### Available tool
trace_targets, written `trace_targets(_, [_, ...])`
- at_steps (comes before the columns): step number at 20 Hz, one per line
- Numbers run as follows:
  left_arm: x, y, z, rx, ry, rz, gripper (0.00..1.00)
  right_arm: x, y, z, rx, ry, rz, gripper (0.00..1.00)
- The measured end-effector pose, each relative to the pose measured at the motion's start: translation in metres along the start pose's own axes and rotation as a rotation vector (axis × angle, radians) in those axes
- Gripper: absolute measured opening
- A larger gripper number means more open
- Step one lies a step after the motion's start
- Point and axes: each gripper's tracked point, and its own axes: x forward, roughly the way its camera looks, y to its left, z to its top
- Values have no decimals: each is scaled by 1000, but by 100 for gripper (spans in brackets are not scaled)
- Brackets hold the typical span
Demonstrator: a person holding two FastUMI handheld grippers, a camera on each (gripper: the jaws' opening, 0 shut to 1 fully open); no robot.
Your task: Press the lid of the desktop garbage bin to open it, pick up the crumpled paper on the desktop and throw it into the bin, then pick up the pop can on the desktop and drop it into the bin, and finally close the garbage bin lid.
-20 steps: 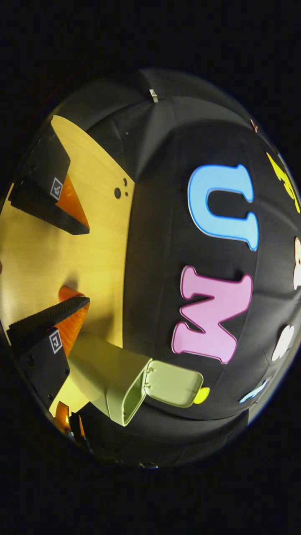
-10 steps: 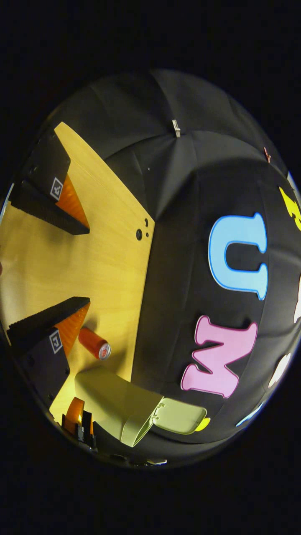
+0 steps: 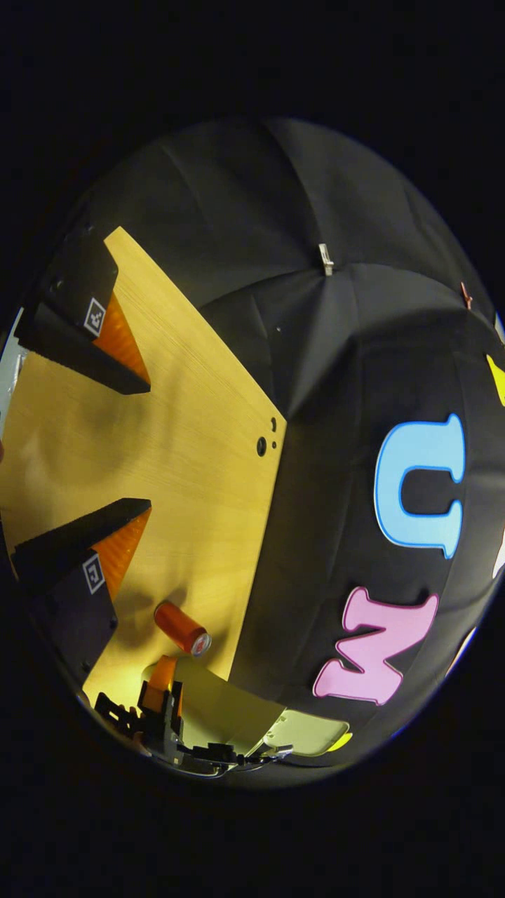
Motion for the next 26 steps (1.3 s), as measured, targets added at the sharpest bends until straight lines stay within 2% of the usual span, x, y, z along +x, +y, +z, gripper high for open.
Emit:
trace_targets(3, [7, 10, -4, -35, 17, 25, 96, 24, 6, -3, -13, 18, 1, 99])
trace_targets(10, [26, 12, -11, -38, 45, 31, 96, 75, 11, -6, -45, 23, -16, 99])
trace_targets(23, [28, 15, -42, -70, 100, 43, 96, 109, 6, 2, -142, -17, -67, 98])
trace_targets(24, [28, 14, -42, -67, 101, 43, 96, 109, 5, 2, -142, -16, -70, 96])
trace_targets(25, [27, 14, -43, -66, 102, 42, 96, 109, 4, 3, -140, -18, -69, 87])
trace_targets(26, [26, 13, -42, -64, 101, 39, 96, 108, 5, 3, -140, -15, -64, 86])
